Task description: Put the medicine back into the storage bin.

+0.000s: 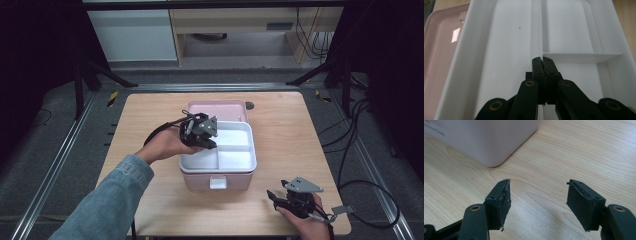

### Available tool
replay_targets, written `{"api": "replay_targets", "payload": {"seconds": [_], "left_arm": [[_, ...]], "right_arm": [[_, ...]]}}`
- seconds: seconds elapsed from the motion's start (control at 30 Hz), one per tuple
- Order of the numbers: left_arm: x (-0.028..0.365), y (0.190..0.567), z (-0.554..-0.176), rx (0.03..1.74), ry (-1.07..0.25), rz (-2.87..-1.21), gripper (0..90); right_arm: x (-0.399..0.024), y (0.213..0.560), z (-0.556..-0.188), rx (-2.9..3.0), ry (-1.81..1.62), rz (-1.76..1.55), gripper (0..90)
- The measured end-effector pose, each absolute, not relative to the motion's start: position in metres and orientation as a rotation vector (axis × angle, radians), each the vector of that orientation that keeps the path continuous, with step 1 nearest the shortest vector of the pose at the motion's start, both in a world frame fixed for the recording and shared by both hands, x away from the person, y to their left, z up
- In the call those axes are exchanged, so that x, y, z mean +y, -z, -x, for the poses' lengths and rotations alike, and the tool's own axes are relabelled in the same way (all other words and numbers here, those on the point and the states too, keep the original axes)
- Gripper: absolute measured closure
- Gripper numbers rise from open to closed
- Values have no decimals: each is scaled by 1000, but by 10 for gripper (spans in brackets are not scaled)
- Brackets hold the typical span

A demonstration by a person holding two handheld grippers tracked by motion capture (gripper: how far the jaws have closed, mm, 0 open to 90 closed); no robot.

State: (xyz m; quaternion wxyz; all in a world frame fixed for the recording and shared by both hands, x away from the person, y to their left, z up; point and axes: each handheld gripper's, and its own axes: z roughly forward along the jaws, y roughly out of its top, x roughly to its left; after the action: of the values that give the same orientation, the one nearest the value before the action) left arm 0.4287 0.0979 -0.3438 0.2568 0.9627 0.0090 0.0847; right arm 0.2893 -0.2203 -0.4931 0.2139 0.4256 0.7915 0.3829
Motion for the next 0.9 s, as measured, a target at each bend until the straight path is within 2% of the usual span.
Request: {"api": "replay_targets", "payload": {"seconds": [0.33, 0.5, 0.57, 0.63, 0.73, 0.77, 0.9], "left_arm": [[96, 359, -433, 36, -190, -2640, 884], [95, 369, -434, 57, -188, -2644, 870], [96, 370, -432, 67, -193, -2641, 838], [99, 370, -432, 102, -222, -2631, 753], [105, 365, -433, 206, -273, -2597, 553], [111, 361, -434, 250, -297, -2566, 514], [129, 351, -441, 418, -366, -2479, 307]], "right_arm": [[-221, 492, -290, 2184, -1072, -1210, 366], [-222, 481, -291, 2137, -1102, -1289, 369], [-223, 474, -293, 2125, -1105, -1303, 372], [-224, 465, -297, 2128, -1091, -1287, 382], [-224, 447, -310, 2121, -1104, -1278, 422], [-225, 442, -314, 2118, -1109, -1279, 441], [-221, 411, -347, 2124, -1107, -1265, 513]]}}
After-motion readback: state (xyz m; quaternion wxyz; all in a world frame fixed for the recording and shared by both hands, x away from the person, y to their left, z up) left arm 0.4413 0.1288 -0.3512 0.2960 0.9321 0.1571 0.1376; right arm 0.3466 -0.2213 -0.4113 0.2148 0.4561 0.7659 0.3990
